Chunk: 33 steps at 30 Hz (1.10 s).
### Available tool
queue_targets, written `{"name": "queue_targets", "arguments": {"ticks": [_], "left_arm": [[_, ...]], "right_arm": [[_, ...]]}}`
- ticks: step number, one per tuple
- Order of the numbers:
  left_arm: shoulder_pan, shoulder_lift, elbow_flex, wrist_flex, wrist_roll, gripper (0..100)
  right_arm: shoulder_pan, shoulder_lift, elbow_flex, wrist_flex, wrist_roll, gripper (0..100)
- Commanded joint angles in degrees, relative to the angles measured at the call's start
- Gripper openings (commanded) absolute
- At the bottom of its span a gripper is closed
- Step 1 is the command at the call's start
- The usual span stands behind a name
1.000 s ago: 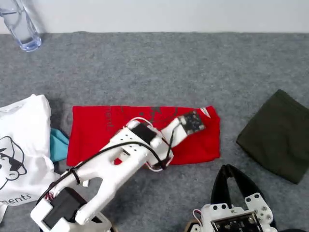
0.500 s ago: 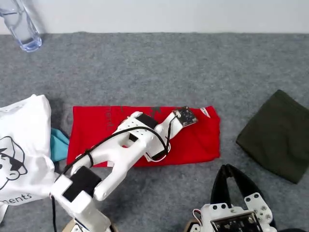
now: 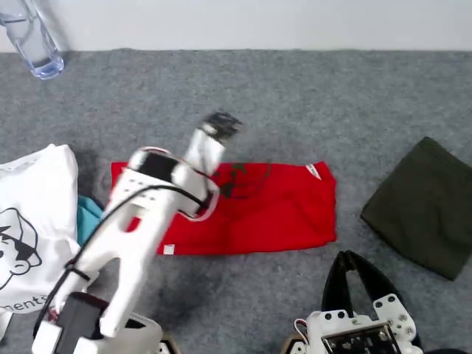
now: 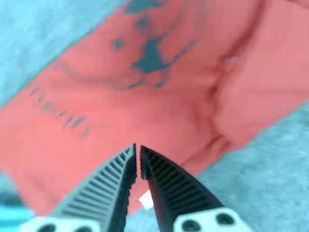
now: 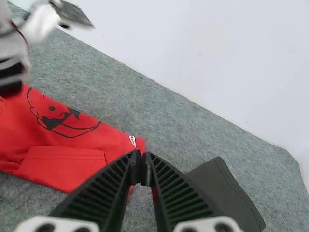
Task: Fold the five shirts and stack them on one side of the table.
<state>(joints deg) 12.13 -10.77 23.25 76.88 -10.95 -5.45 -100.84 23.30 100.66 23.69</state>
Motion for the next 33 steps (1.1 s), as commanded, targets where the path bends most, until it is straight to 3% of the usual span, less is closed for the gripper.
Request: {"name": "queue_targets", "arguments": {"ticks": [1,8,16,33], "left_arm": [[-8.7,-2.6,-2.5,0.7,0.4,2],[-19.5,-2.4,-2.4,0.7,1.8,18],[-23.5,0.8,-2.6,0.5,-2.1,22],[-30.6,31.9,-22.1,1.4,-7.8,23]], "right_arm": [[-4.4,-3.1,-0.2,2.4,0.4,0.9],[-4.4,-3.1,-0.1,2.4,0.4,0.9],[-4.4,-3.1,-0.1,2.4,0.4,0.9],[-4.3,-3.0,4.8,2.4,0.7,1.1]]}}
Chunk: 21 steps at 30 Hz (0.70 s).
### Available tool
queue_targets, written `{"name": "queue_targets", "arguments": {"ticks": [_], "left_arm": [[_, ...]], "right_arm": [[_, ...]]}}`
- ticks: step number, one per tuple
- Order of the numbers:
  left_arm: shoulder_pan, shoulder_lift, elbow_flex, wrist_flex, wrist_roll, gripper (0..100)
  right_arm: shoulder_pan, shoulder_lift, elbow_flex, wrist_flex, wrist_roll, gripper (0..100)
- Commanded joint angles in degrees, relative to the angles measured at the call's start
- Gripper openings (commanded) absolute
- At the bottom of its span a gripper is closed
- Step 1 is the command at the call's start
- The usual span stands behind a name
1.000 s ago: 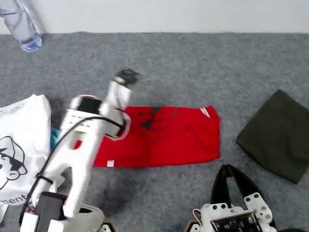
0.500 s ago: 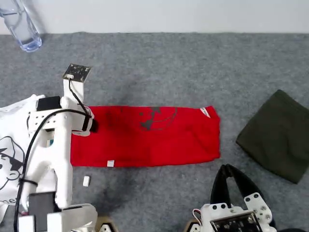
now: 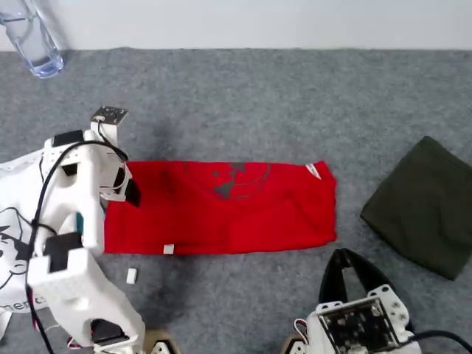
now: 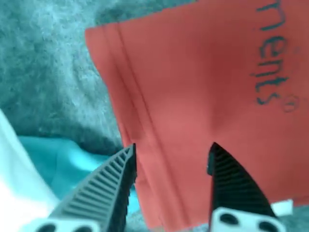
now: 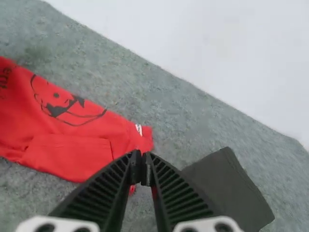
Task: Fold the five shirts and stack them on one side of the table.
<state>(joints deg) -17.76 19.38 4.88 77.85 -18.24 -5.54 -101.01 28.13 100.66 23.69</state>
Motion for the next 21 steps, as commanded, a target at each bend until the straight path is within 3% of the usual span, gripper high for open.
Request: {"name": "queue_targets", "arguments": {"ticks": [1,15,21], "left_arm": [[-1.0,3.0,-4.5,0.4,-0.5,23],[-2.7,12.7,-8.8,1.1,-0.1,23],[-0.9,14.9,-8.8,5.4,-6.3,2]], "right_arm": [[-4.2,-2.9,0.0,2.4,0.7,1.1],[-4.2,-2.9,-0.2,2.3,0.8,1.1],[-4.2,-2.9,-0.2,2.3,2.6,0.9]]}}
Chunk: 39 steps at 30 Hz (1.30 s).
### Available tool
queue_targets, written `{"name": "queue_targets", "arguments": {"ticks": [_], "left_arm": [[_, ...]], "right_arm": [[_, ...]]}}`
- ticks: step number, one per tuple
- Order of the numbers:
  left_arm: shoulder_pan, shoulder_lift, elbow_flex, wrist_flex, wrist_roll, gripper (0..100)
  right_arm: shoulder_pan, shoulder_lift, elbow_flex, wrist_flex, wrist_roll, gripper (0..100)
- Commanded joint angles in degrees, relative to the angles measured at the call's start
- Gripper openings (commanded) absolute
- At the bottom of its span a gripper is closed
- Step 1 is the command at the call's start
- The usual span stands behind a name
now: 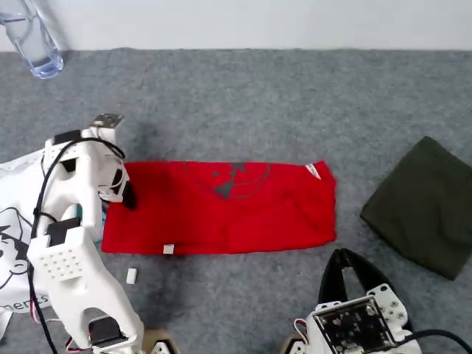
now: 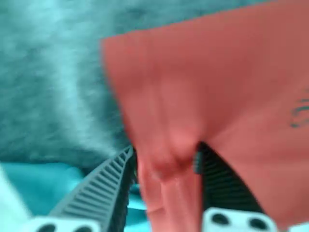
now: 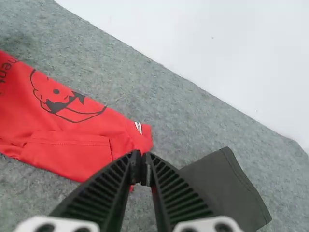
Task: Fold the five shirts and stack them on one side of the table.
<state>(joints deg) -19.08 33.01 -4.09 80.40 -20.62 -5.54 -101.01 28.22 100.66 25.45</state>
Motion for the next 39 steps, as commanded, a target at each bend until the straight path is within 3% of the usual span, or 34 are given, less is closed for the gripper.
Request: {"name": "queue_targets", "arguments": {"ticks": [1,12,18,31,39], "left_arm": [[1.0,1.2,0.2,4.1,-5.2,1],[3.8,-12.0,0.3,15.6,-5.5,1],[11.5,-20.4,0.5,20.0,-0.6,1],[41.1,-27.5,-1.3,20.0,22.2,1],[56.6,-26.1,-11.8,16.8,25.8,1]], "right_arm": [[-4.2,-2.9,-0.3,2.3,0.9,0.9],[-4.2,-2.9,-0.4,2.3,0.9,0.9],[-4.3,-2.9,-1.4,2.3,0.6,0.9],[-4.3,-2.9,-6.0,2.3,0.5,0.9],[-4.6,-2.9,-6.0,2.3,-0.4,0.9]]}}
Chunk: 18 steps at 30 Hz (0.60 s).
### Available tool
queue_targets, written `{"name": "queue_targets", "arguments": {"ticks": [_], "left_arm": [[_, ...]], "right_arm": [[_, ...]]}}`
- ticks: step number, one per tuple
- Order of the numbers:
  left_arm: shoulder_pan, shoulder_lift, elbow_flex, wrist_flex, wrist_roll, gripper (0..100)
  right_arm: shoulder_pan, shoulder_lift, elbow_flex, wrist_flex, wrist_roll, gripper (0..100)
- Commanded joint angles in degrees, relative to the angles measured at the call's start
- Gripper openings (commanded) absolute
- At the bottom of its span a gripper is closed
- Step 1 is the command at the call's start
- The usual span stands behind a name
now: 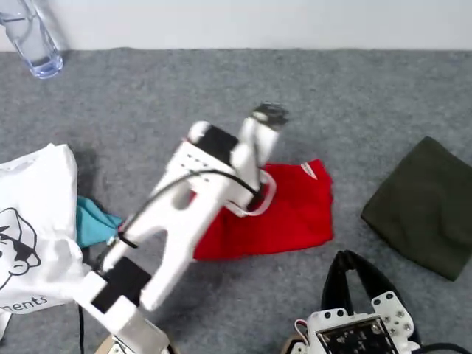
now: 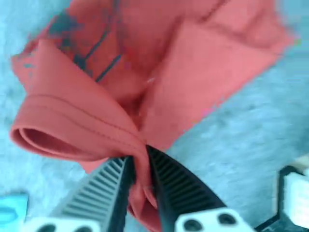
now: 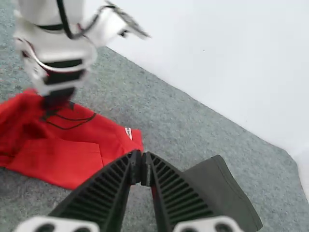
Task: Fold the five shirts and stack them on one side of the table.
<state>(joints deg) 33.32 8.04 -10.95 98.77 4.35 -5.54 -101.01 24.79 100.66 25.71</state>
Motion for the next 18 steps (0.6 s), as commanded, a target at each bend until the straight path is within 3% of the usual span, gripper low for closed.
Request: {"name": "queue_targets", "arguments": {"ticks": [1,18], "left_arm": [[5.5,0.1,-6.3,-2.1,0.9,1],[12.9,34.5,-50.1,1.6,3.3,1]], "right_arm": [[-4.6,-2.9,-2.5,2.3,-1.2,0.9],[-4.6,-2.9,-2.5,2.3,-1.7,0.9]]}}
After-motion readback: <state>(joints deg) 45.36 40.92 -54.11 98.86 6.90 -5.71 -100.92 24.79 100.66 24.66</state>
